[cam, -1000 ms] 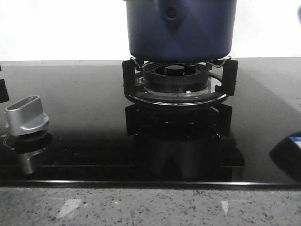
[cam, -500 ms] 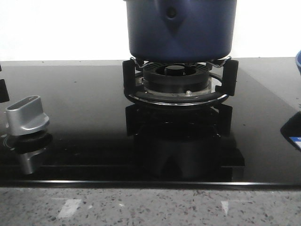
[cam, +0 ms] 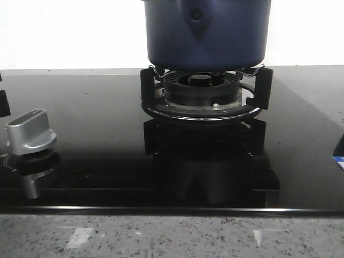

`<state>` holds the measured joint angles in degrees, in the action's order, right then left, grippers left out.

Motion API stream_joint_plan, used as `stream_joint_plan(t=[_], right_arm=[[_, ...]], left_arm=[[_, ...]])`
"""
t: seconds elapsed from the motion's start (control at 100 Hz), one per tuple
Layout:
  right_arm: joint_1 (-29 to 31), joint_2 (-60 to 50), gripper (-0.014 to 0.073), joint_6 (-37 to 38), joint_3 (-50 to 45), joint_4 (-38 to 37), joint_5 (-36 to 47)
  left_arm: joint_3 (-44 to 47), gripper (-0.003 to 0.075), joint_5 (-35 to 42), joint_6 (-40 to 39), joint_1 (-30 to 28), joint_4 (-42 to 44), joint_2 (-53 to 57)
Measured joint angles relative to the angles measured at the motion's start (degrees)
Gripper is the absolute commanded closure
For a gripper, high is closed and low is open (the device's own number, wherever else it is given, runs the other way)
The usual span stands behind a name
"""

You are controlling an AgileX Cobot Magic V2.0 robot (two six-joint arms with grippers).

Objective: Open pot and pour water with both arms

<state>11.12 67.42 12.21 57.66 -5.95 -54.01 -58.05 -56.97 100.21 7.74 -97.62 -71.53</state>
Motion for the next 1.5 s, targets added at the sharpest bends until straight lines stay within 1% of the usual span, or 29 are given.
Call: stream_joint_plan(t=[0.19,0.26,0.33,0.38,0.4,0.45,0.67,0.83,1.01,1.22,1.5], right_arm=[[0.0,-10.7,0.0212,0.3,0.9,0.4,1.2],[0.0,-14.8,0.0246,0.3,1.0,1.0,1.2],[0.0,-18.7,0.0363,0.3,1.0,1.6,1.2],[-0.1,-21.6,0.0494,0.3,1.0,1.9,1.0],[-0.2,-22.3,0.0529,0.3,1.0,1.9,1.0],[-0.7,-24.9,0.0670,0.3,1.0,1.9,0.9],[-3.3,-32.0,0.0662,0.3,1.0,2.8,-0.9],[-3.3,-34.9,0.0662,0.4,1.0,3.2,-3.5],[-3.3,-36.4,0.0662,0.4,1.0,3.4,-3.9],[-3.3,-36.5,0.0662,0.4,1.0,5.1,-4.1],[-3.3,-36.5,0.0662,0.4,1.0,5.3,-5.0]], left_arm=[[0.0,0.0457,0.5,0.1,0.5,0.0,-1.1],[-0.4,0.0457,1.0,0.5,1.5,0.0,-2.7],[-1.4,0.0457,1.4,2.2,3.0,0.0,-4.6],[-2.5,0.0457,1.9,3.6,4.3,0.0,-5.8],[-2.8,0.0457,2.1,4.3,4.9,0.1,-6.3],[-4.2,0.0457,2.9,5.3,6.2,0.1,-7.5],[-10.3,0.0457,5.2,7.0,10.8,0.1,-13.6],[-14.8,0.0457,6.0,7.1,13.2,0.1,-18.3],[-19.4,0.0457,6.1,7.1,15.5,-1.3,-22.9],[-23.7,0.0457,6.2,7.1,16.2,-1.7,-28.0],[-24.4,0.0457,8.2,7.1,16.2,-1.9,-29.9]])
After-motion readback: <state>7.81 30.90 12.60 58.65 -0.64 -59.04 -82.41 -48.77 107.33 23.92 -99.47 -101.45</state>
